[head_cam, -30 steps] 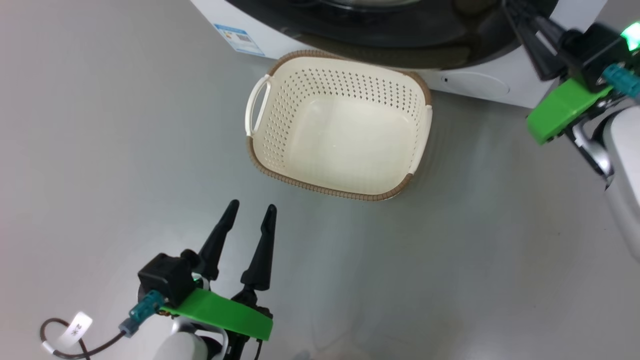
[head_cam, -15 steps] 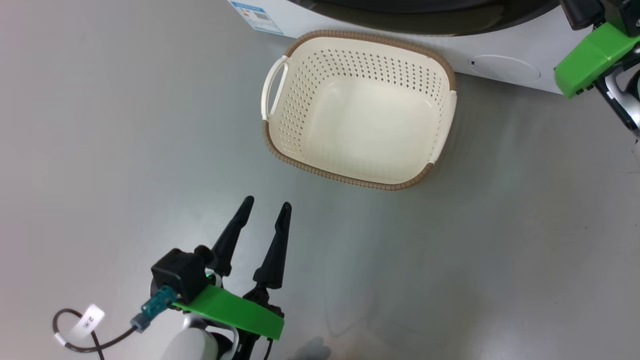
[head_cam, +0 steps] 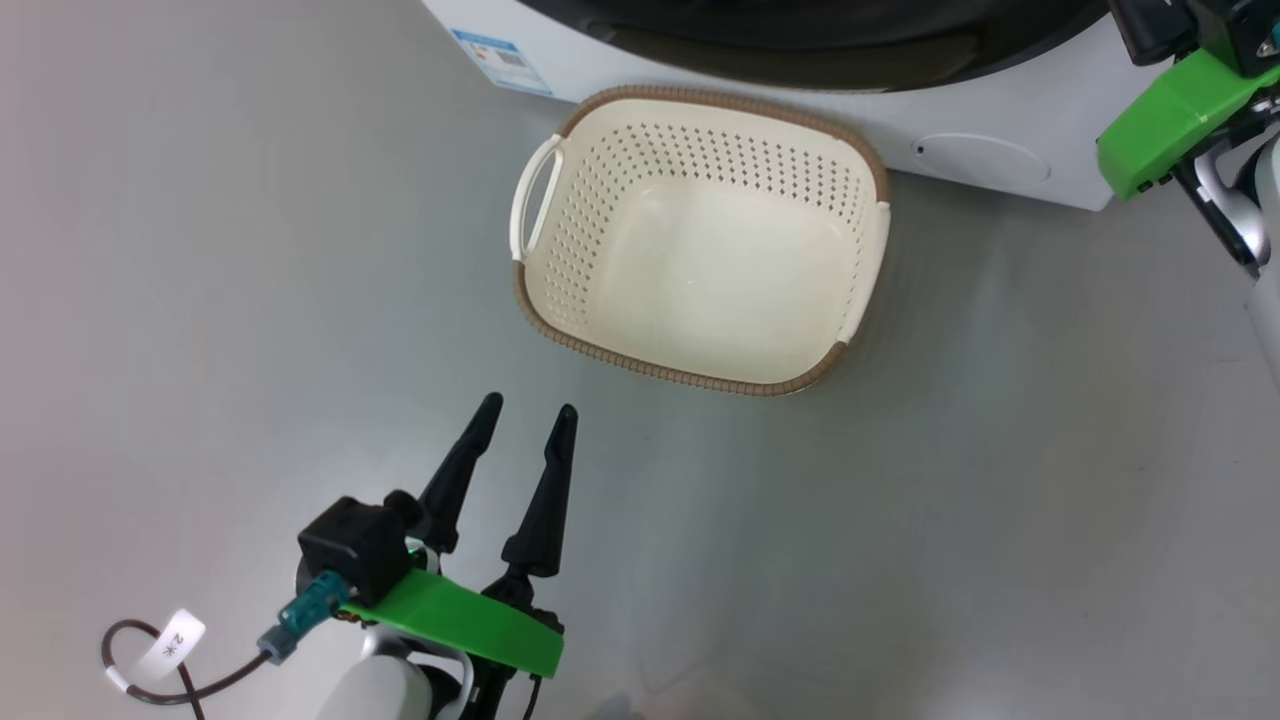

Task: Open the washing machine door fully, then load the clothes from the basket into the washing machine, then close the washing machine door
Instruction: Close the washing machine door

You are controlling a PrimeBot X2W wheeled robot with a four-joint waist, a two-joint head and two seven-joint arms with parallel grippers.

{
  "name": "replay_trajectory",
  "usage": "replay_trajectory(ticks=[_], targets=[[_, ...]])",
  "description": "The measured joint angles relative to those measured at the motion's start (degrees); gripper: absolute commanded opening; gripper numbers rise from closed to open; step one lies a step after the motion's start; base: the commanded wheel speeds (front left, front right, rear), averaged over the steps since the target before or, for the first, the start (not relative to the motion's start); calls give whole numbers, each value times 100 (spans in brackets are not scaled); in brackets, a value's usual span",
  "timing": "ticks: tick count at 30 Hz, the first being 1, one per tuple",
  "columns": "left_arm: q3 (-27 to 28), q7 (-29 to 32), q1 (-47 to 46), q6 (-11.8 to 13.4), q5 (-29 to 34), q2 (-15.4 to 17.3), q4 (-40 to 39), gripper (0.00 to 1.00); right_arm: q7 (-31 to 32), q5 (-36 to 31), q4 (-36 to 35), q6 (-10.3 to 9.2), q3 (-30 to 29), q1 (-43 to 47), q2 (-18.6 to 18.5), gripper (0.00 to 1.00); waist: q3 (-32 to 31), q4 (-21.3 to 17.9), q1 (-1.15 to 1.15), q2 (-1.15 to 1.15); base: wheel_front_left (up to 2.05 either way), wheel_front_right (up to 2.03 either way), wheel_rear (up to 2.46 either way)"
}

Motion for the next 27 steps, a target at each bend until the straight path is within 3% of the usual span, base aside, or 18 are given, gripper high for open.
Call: replay_trajectory(ticks=[12,20,27], targets=[[211,0,54,0,171,65,44,100,-114,45,-132,-18,-45,871,307,0,-537,-394,0,0,0,0,0],[310,0,207,0,197,267,58,100,-138,171,-705,-19,-235,1800,662,0,-989,-830,0,0,0,0,0],[480,0,458,0,234,419,57,100,-138,169,-1296,-20,-790,2876,1039,0,-1446,-1234,0,0,0,0,0]])
